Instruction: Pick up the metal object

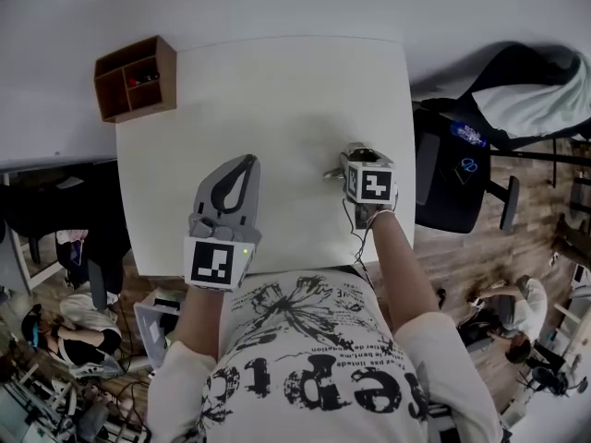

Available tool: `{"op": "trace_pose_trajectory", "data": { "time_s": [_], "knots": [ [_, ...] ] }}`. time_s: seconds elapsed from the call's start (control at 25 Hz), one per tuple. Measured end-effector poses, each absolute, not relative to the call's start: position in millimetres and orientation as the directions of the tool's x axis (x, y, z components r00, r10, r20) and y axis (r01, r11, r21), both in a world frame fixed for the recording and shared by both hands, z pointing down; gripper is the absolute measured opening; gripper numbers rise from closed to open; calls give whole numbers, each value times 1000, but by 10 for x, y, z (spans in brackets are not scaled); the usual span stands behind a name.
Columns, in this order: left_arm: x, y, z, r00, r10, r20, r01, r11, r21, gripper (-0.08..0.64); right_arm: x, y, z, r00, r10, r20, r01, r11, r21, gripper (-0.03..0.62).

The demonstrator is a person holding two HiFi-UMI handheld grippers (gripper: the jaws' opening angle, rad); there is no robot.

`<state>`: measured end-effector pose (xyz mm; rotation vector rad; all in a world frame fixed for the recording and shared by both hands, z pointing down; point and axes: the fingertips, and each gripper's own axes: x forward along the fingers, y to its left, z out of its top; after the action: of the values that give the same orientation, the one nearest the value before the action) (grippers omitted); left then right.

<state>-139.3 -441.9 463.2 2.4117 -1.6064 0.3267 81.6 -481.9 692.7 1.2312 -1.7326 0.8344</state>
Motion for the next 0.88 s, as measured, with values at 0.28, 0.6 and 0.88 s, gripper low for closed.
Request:
{"op": "trace_pose_trajectory", "data": {
  "time_s": [0.28,0.6,0.88],
  "knots": [
    [-1454,-4421,4578,367,-880,302,-928,-367,60,12,813,-4819,6914,-173,-398,901,-952,302,-50,285],
    [-1523,-4340,4347,352,-906,236,-934,-355,29,12,710,-4804,6527,-251,-464,849,-927,367,-73,281],
    [-1565,-4243,3993,325,-935,138,-942,-333,-34,12,451,-4829,5610,-367,-632,682,-898,433,-81,281]
  ]
}}
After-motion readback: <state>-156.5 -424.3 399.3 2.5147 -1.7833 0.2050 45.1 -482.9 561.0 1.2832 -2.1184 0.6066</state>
